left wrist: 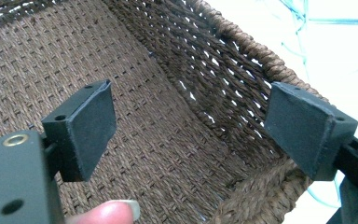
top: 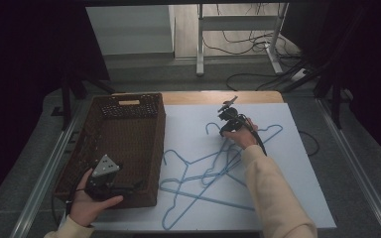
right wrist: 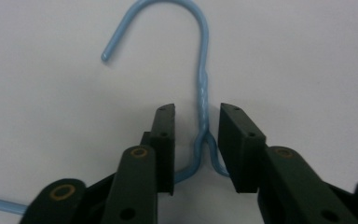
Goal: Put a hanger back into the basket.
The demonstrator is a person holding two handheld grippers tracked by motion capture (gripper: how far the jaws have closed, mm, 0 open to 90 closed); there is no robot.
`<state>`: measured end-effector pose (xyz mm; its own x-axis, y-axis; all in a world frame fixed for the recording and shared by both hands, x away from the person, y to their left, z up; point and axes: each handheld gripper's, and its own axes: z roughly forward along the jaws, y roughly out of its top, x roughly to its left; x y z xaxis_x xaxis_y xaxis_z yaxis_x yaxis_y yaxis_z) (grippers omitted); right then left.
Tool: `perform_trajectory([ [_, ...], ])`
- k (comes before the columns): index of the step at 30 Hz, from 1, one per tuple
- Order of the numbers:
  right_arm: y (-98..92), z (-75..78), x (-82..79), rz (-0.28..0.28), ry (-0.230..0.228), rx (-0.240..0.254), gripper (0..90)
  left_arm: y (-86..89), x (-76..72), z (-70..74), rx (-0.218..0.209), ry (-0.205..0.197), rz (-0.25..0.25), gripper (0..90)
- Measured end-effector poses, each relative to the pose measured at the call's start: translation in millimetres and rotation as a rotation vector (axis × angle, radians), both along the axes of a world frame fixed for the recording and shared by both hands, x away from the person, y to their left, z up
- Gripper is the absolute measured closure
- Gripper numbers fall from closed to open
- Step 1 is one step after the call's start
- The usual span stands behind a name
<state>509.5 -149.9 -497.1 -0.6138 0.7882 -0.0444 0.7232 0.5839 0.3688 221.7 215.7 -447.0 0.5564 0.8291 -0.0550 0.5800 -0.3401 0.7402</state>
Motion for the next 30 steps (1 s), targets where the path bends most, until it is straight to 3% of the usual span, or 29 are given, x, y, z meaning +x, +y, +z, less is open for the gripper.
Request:
perform_trajectory([
  [8,0.3,0.6,4.5,0.017,0.038,-0.013,79.4,0.1,0.9,-1.0,-0.002,0.006,-0.003,17.1],
  [12,4.7,1.5,4.5,0.055,0.033,-0.057,80.1,0.3,0.7,-0.9,-0.002,0.005,-0.003,17.1],
  [16,6.1,2.1,1.2,0.074,0.018,-0.071,80.4,0.7,-0.7,0.7,-0.008,-0.005,0.001,17.1],
  [19,5.4,6.4,-2.9,0.088,-0.015,-0.078,80.5,0.2,-1.5,1.4,-0.010,-0.010,-0.002,17.1],
  [30,-4.8,37.8,-24.5,0.085,-0.120,-0.007,80.6,-1.0,-3.2,4.5,-0.017,-0.019,-0.004,17.1],
])
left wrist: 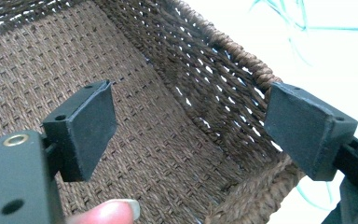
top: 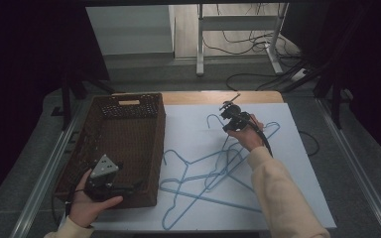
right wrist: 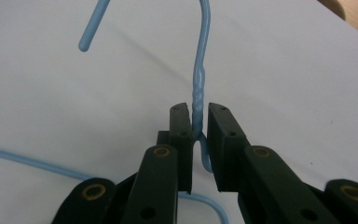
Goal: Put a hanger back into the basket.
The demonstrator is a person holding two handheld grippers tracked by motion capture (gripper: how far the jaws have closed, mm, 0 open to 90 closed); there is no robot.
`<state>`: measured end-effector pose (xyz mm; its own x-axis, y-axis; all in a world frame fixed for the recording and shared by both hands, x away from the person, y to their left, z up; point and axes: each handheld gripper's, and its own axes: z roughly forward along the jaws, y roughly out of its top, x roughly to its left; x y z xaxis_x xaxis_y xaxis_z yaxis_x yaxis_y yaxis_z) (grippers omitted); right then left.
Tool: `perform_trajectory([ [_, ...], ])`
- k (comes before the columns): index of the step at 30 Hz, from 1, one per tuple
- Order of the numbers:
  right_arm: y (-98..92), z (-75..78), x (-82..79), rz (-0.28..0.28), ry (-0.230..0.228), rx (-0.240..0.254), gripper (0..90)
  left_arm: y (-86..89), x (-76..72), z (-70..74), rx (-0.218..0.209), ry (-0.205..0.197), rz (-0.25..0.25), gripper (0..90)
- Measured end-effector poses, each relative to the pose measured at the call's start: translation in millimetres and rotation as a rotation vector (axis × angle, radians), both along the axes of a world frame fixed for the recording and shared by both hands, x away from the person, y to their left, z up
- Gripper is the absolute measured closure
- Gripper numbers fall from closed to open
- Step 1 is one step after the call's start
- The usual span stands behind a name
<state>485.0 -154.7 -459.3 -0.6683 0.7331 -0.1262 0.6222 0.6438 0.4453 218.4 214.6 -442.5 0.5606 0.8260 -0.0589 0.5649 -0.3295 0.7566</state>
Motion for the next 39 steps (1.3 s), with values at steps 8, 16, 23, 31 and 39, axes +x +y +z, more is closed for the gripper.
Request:
perform_trajectory([
  [8,-11.6,12.1,-14.1,-0.008,-0.038,0.046,80.6,-13.6,-0.3,9.0,-0.028,-0.005,-0.043,17.1],
  [16,-17.5,18.3,-21.7,-0.018,-0.065,0.061,80.7,-37.2,6.5,17.7,-0.057,0.018,-0.080,17.0],
  [23,-20.9,20.0,-28.0,-0.037,-0.075,0.070,80.8,-68.4,19.7,25.0,-0.036,0.028,-0.135,16.9],
  [31,-25.2,22.9,-32.0,-0.064,-0.079,0.086,80.8,-92.9,35.5,25.0,-0.048,0.059,-0.149,16.9],
  [39,-26.5,23.7,-31.7,-0.079,-0.078,0.088,80.8,-130.9,45.6,25.7,-0.035,0.087,-0.207,16.9],
])
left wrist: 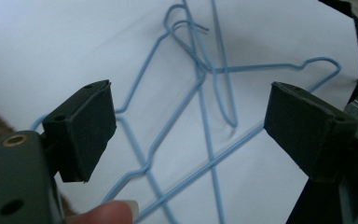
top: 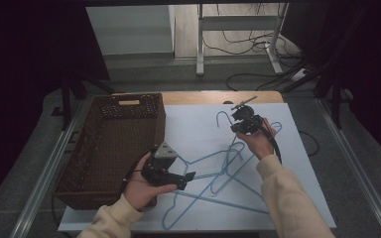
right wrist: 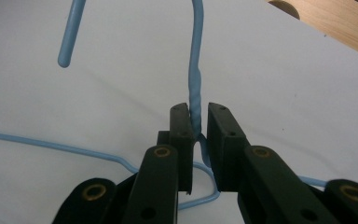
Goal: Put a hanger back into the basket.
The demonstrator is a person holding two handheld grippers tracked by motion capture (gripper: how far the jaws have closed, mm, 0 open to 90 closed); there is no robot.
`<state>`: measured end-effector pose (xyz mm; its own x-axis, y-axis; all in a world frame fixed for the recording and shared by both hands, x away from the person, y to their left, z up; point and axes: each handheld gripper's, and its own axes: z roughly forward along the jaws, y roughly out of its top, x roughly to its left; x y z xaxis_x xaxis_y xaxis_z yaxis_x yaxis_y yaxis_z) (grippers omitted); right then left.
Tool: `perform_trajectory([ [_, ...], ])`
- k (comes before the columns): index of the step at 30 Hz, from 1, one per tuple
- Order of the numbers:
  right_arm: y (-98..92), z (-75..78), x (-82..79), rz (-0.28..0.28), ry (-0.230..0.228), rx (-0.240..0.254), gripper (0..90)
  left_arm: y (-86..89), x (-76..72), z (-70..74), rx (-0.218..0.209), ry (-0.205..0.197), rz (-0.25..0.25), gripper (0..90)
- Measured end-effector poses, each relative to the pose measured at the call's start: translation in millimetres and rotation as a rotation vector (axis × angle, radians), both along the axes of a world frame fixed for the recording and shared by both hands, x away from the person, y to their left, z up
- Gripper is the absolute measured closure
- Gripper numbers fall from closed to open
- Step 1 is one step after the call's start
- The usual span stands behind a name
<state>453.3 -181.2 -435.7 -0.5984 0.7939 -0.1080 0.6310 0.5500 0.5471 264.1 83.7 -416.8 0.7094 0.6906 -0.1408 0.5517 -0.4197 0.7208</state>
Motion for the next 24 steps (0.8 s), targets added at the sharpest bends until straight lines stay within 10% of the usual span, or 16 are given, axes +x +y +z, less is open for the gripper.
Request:
perform_trajectory([
  [15,-2.3,3.1,-3.9,-0.021,-0.002,0.019,80.9,-43.3,29.2,-27.3,-0.070,0.169,-0.053,24.0],
  [24,-3.9,4.0,-7.5,-0.033,-0.002,0.030,80.9,-66.4,37.6,-42.2,-0.067,0.191,-0.032,27.6],
])
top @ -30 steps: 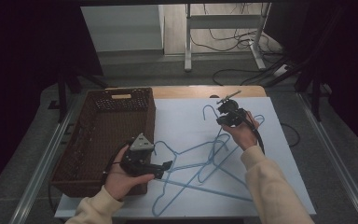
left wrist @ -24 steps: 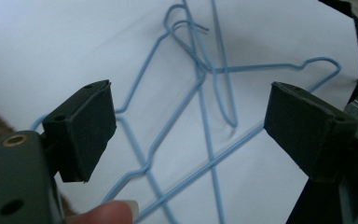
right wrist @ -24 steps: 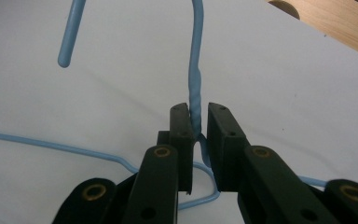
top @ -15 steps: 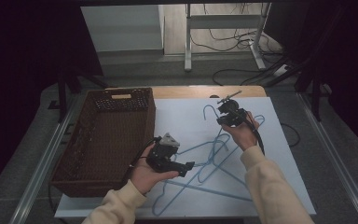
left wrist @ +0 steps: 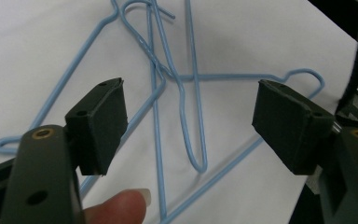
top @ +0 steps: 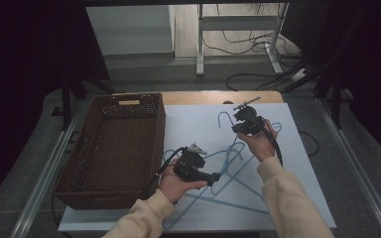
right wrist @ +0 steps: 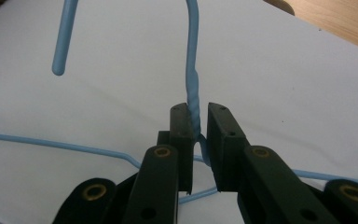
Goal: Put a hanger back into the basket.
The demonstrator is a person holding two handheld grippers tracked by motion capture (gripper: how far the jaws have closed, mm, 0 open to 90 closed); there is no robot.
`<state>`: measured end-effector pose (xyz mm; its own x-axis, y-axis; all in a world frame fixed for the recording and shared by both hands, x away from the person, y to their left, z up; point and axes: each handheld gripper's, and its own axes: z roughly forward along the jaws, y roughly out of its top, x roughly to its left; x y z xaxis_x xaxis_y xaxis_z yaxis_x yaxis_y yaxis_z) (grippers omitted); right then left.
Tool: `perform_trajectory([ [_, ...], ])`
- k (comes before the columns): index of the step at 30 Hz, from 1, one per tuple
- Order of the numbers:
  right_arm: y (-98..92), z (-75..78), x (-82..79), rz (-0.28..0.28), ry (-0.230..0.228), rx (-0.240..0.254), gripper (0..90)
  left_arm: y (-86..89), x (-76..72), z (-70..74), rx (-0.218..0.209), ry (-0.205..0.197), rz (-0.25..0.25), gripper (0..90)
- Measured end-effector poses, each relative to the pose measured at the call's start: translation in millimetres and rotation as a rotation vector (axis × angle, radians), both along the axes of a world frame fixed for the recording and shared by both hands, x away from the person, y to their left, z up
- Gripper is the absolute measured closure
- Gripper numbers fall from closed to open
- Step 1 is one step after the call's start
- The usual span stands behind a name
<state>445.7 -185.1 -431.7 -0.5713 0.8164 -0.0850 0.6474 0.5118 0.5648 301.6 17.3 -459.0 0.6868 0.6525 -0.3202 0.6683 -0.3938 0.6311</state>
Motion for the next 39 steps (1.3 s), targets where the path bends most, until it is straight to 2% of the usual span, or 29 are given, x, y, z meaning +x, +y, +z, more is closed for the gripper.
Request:
perform_trajectory([
  [2,-0.4,1.7,-1.4,-0.004,0.000,0.004,81.0,-10.0,5.1,-6.6,0.012,0.009,0.005,28.7],
  [4,-0.6,3.0,-2.4,-0.007,-0.001,0.010,81.0,-15.7,9.4,-11.1,0.000,0.034,0.008,30.0],
  [6,-0.9,4.2,-3.7,-0.005,0.001,0.014,81.0,-20.6,13.9,-15.7,0.001,0.031,0.020,32.2],
  [8,-1.4,4.6,-4.8,-0.007,-0.002,0.018,81.0,-23.7,19.8,-21.7,0.006,0.046,0.030,35.4],
  [16,-3.5,6.1,-8.0,-0.005,0.001,0.030,81.0,-31.5,34.4,-36.4,-0.005,0.061,0.050,48.2],
  [20,-4.5,6.1,-9.9,-0.003,0.000,0.034,81.0,-30.8,42.4,-42.4,-0.019,0.063,0.058,57.9],
  [26,-4.2,6.2,-10.9,-0.001,0.002,0.045,81.0,-35.4,45.8,-47.4,-0.058,0.090,0.031,66.8],
  [31,-4.5,6.9,-11.7,0.000,0.004,0.055,80.8,-34.0,47.9,-48.6,-0.095,0.107,0.013,83.8],
  [34,-6.5,8.8,-12.4,-0.001,0.002,0.067,80.6,-30.6,49.1,-46.5,-0.100,0.106,0.022,85.6],
  [37,-10.3,12.7,-13.8,-0.001,-0.014,0.091,79.4,-25.6,50.6,-42.8,-0.124,0.104,0.032,86.5],
  [39,-12.5,14.4,-14.9,0.007,-0.028,0.113,69.3,-22.6,50.4,-38.8,-0.140,0.095,0.038,86.7],
])
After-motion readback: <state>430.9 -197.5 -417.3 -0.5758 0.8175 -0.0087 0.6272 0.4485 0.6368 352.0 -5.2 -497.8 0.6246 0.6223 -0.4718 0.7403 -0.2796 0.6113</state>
